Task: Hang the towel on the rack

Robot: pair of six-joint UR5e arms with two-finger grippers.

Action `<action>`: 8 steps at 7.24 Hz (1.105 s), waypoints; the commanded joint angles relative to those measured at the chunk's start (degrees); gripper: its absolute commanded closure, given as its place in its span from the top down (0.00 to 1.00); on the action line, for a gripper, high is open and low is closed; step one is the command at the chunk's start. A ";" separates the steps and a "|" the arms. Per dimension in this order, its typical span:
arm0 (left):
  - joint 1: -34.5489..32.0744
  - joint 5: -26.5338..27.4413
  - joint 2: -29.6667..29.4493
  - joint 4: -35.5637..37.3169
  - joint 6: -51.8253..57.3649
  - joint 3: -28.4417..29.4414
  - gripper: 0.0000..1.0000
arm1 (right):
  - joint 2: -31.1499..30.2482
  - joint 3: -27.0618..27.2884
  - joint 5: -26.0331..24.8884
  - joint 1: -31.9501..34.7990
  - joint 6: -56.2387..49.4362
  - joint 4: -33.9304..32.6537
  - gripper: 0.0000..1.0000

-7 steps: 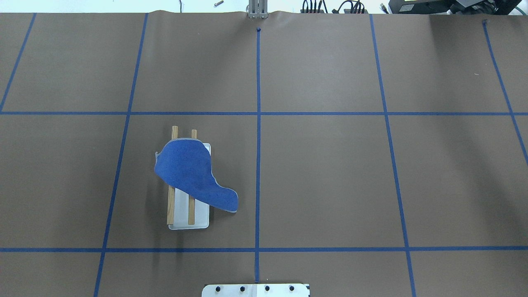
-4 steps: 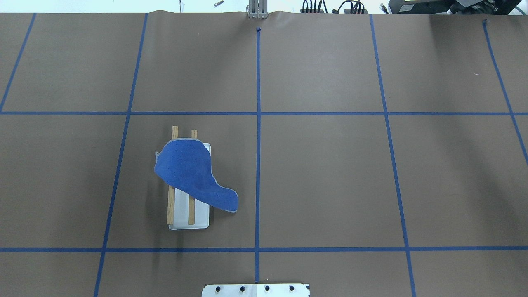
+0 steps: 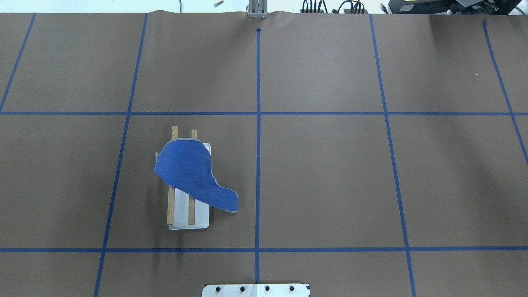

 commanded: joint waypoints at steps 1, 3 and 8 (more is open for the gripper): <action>0.03 -1.54 0.12 -0.01 0.03 0.27 0.98 | -0.03 -0.22 0.05 -0.15 0.05 0.07 1.00; -0.15 -2.95 -0.48 -0.80 0.03 0.18 0.98 | 0.05 -2.15 -0.38 -0.15 -0.04 0.51 1.00; -0.76 -1.72 1.44 -9.94 0.20 2.47 0.98 | -0.48 -0.48 1.28 1.26 0.93 0.51 1.00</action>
